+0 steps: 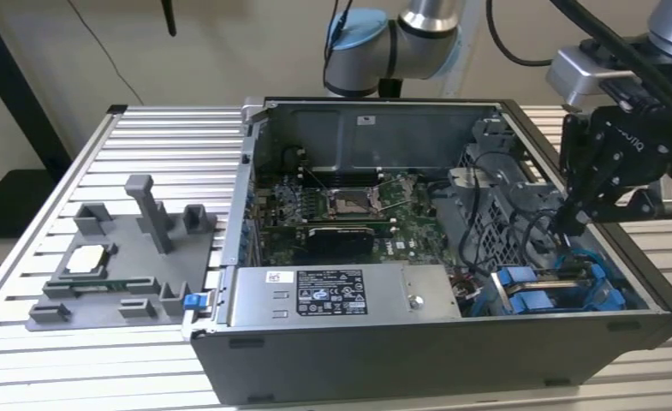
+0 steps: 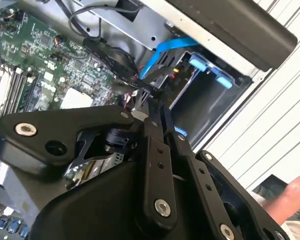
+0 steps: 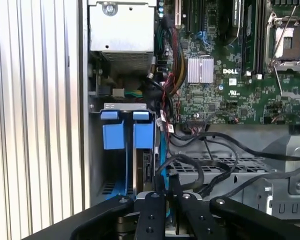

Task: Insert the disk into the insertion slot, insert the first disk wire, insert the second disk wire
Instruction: 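Insert the first disk wire, then insert the second disk wire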

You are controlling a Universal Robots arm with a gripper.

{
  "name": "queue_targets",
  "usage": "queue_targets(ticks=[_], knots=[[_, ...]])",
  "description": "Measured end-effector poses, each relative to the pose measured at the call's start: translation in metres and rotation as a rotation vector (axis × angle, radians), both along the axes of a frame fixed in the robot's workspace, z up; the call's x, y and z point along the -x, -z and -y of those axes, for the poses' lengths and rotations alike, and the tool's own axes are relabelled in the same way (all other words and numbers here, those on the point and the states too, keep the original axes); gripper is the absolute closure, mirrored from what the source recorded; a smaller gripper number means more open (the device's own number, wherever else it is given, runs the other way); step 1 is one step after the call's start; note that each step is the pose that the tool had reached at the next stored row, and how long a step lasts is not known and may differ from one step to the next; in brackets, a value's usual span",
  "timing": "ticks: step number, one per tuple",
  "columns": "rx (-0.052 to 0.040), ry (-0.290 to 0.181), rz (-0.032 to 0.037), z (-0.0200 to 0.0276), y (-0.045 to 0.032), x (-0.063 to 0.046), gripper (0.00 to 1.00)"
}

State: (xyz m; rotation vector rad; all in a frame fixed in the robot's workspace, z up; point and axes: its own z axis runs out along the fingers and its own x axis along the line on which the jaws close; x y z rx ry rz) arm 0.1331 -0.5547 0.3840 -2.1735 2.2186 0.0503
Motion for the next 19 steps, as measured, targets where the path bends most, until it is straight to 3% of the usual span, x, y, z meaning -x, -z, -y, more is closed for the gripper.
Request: queue_targets(ticks=[7,18,19], knots=[[0.0,0.0,-0.0003,-0.0026,-0.0013,0.02,1.0],[-0.0001,0.0,-0.0003,-0.0021,-0.0012,0.021,1.0],[0.0,0.0,-0.0059,-0.002,-0.001,0.021,1.0]])
